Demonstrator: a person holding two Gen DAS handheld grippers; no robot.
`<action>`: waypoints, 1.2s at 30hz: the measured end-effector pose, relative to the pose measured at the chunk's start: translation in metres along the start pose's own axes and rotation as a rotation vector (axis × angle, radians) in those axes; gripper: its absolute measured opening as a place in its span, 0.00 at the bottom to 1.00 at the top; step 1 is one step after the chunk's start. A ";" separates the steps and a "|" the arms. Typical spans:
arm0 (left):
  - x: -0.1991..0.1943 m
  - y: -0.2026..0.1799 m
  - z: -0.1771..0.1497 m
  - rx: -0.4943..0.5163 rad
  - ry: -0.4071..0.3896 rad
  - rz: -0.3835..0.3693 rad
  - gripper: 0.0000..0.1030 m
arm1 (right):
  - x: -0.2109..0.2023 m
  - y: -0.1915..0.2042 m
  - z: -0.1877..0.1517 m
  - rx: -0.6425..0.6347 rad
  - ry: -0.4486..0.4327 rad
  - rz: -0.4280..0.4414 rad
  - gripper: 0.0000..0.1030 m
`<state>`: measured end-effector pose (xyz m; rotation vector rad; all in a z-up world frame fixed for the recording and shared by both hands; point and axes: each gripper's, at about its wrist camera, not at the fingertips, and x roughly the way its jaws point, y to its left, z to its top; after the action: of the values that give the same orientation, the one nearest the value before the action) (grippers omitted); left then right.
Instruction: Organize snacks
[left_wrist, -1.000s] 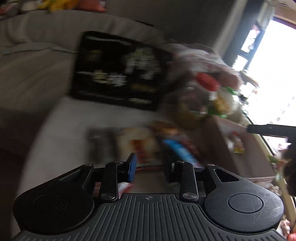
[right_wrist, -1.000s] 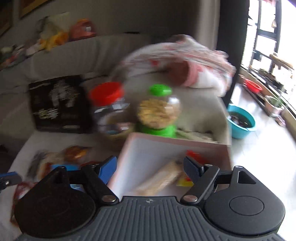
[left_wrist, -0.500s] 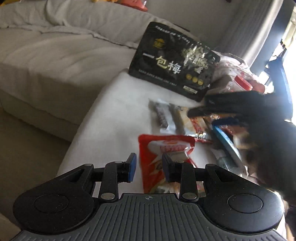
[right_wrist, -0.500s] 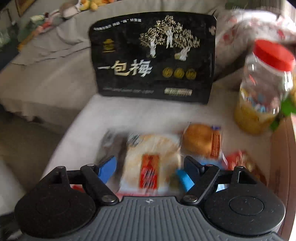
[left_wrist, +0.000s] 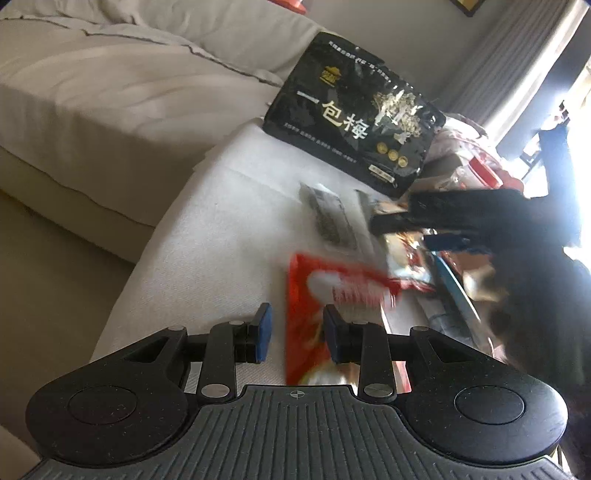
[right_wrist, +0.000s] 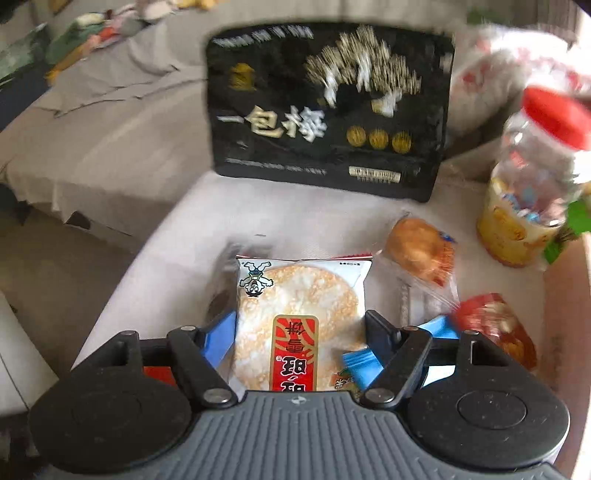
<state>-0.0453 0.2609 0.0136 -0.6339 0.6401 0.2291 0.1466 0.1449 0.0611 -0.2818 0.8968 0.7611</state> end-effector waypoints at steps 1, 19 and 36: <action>0.001 -0.002 0.000 0.007 0.001 0.002 0.33 | -0.013 0.003 -0.007 -0.023 -0.031 0.001 0.73; 0.009 -0.055 -0.016 0.175 0.065 -0.008 0.33 | -0.155 0.003 -0.133 -0.294 -0.224 -0.037 0.73; -0.008 -0.089 -0.026 0.240 0.066 -0.038 0.33 | -0.260 -0.050 -0.126 -0.084 -0.453 -0.022 0.73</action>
<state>-0.0294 0.1752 0.0449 -0.4231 0.7067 0.0941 0.0053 -0.0801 0.1846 -0.1820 0.4340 0.8016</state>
